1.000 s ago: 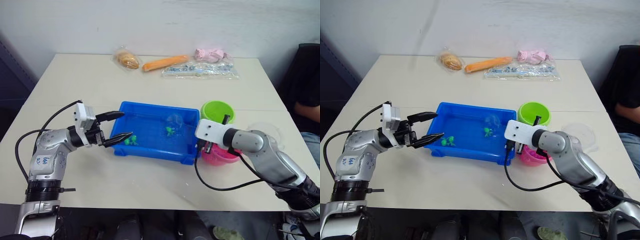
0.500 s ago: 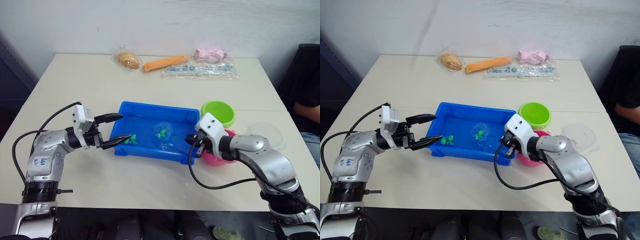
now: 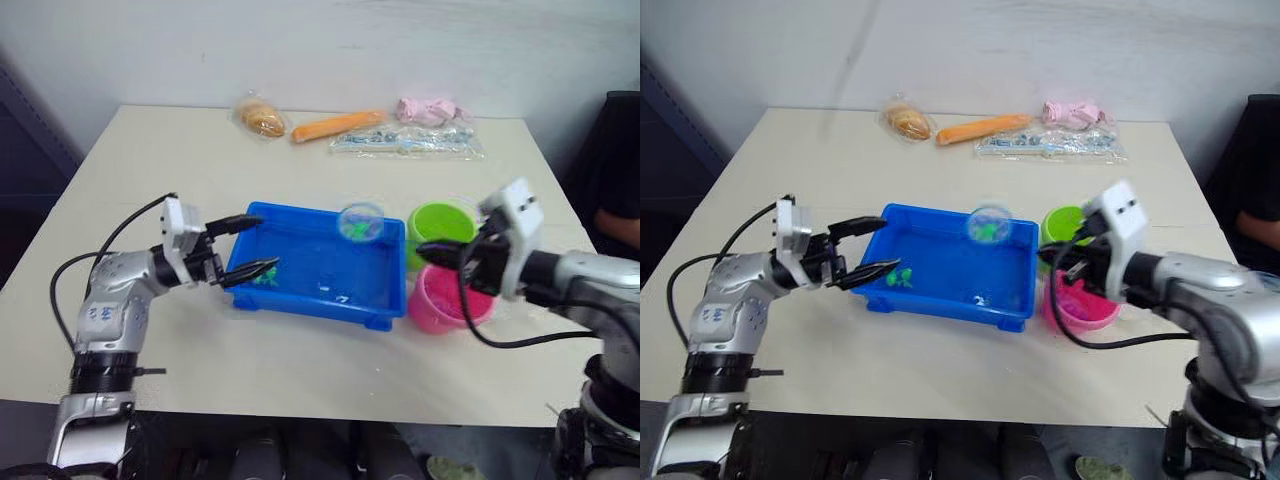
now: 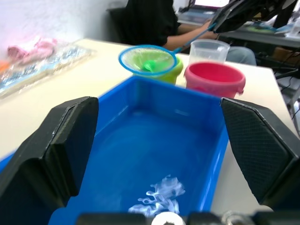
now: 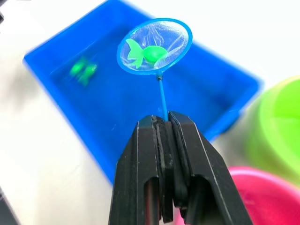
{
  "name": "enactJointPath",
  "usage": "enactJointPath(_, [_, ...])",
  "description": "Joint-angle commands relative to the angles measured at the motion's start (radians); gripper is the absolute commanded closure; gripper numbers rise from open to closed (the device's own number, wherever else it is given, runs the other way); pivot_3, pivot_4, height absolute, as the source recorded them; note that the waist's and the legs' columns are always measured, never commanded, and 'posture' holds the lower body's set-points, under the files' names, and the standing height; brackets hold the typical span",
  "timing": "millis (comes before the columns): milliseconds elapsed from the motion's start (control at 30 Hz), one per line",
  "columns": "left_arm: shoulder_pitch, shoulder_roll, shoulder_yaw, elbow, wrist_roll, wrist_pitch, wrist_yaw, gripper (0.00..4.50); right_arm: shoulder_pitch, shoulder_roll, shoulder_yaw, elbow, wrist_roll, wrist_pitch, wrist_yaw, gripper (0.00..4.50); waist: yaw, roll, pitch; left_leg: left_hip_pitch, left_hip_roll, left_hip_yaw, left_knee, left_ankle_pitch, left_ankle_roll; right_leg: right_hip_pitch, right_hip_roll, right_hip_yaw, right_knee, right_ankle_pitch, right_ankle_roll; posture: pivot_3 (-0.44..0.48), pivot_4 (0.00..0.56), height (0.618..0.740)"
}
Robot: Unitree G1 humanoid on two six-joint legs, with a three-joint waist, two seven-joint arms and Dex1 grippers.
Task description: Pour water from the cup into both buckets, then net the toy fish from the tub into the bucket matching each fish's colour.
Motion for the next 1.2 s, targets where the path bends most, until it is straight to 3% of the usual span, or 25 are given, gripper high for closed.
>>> enactJointPath(33, [-0.045, -0.008, -0.01, -0.055, -0.041, 0.086, 0.041, 0.04, 0.024, -0.045, -0.128, -0.049, 0.007, 0.02, -0.026, 4.5, -0.002, 0.0, 0.0, 0.0, 0.0, 0.0, 0.0, 0.0, 0.0, 0.0, 0.0, 0.0, 0.0, 0.0, 0.0, 0.0, 0.15, 0.74])
enactJointPath(267, [-0.103, -0.052, -0.04, -0.06, -0.045, 0.096, 0.03, 0.04, 0.217, -0.175, -0.211, -0.025, -0.057, -0.124, -0.053, 4.5, -0.003, 0.0, 0.0, 0.0, -0.001, 0.0, -0.001, 0.0, 0.0, 0.0, 0.001, 0.001, -0.003, 0.0, 0.0, 0.0, 0.15, 0.74])
enactJointPath(533, [-0.103, -0.134, -0.05, -0.098, -0.065, 0.056, 0.036, 0.04, 0.346, -0.205, -0.05, -0.005, -0.193, -0.397, -0.161, 4.5, -0.005, 0.0, 0.0, 0.001, -0.001, 0.001, 0.0, 0.001, -0.002, 0.0, 0.002, 0.002, -0.003, 0.0, 0.001, 0.0, 0.15, 0.74])
enactJointPath(633, [-0.09, -0.126, -0.061, -0.096, -0.054, 0.057, 0.024, 0.04, 0.354, -0.186, -0.008, 0.011, -0.234, -0.47, -0.206, 4.5, -0.006, 0.0, 0.0, 0.001, -0.001, 0.001, -0.001, 0.002, -0.003, 0.0, 0.002, 0.003, -0.003, 0.0, 0.001, 0.0, 0.15, 0.74])
enactJointPath(800, [-0.088, -0.117, -0.059, -0.09, -0.053, 0.055, 0.021, 0.04, 0.46, -0.278, 0.095, 0.065, -0.395, -0.672, -0.223, 4.5, -0.002, 0.0, 0.0, 0.001, -0.001, 0.001, 0.0, 0.002, -0.003, 0.0, 0.002, 0.002, -0.004, 0.0, 0.001, 0.0, 0.15, 0.74])
enactJointPath(1200, [-0.055, -0.102, -0.066, -0.089, -0.041, 0.042, 0.014, 0.04, 0.551, -0.336, 0.188, 0.206, -0.674, -1.128, -0.24, 4.5, -0.004, 0.0, 0.0, 0.002, -0.001, 0.001, 0.0, 0.002, -0.003, 0.001, 0.003, 0.002, -0.004, 0.0, 0.001, 0.0, 0.15, 0.74])
